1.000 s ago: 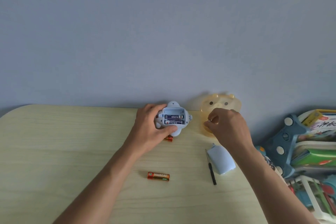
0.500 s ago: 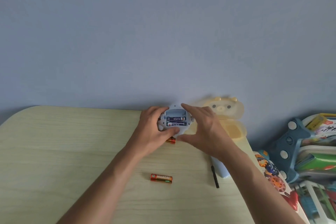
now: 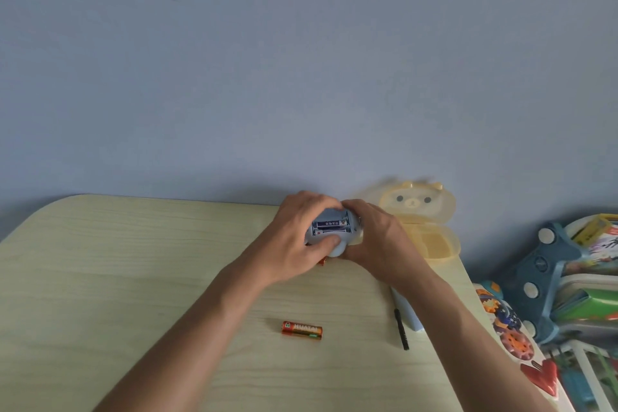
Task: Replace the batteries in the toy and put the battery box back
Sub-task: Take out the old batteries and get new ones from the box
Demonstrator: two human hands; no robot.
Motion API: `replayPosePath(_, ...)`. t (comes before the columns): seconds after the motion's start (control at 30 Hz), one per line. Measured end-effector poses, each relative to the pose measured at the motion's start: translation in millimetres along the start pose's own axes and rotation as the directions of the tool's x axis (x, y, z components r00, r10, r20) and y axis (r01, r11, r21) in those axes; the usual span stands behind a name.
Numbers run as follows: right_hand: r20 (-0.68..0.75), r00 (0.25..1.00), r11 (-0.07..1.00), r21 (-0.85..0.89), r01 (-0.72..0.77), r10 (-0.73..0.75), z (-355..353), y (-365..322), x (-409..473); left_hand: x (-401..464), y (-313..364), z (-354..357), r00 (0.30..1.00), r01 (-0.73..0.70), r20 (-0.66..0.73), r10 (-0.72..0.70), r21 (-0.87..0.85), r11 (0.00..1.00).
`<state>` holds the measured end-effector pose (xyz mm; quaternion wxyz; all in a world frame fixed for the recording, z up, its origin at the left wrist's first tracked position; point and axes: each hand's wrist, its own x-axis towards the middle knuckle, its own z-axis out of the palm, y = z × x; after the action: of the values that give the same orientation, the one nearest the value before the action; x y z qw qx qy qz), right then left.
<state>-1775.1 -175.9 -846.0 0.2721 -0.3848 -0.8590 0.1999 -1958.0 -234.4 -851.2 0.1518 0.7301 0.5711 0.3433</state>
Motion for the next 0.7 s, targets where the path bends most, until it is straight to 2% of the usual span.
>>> replayPosePath(0.1,-0.010,0.999,0.997,0.070,-0.033,0.034,0,-5,0,5,3,-3,0.996,0.003,0.092,-0.006,0.031,1.000)
replayPosePath(0.23,-0.006,0.998,0.992,0.109,-0.061,0.062,2,-9,0,8,3,-4,0.991,-0.013,0.136,0.006,0.049,0.999)
replayPosePath(0.4,0.016,0.990,0.984,0.112,-0.140,0.140,2,-10,1,12,3,-4,0.988,-0.039,0.151,0.025,0.093,0.995)
replayPosePath(0.6,0.045,0.988,0.981,0.124,-0.150,0.145,-2,-14,2,12,-1,-3,0.986,-0.095,0.147,0.074,0.142,0.985)
replayPosePath(0.7,0.054,0.986,0.978,0.130,-0.163,0.158,-4,-15,2,13,-1,-2,0.988,-0.096,0.134,0.080,0.113,0.989)
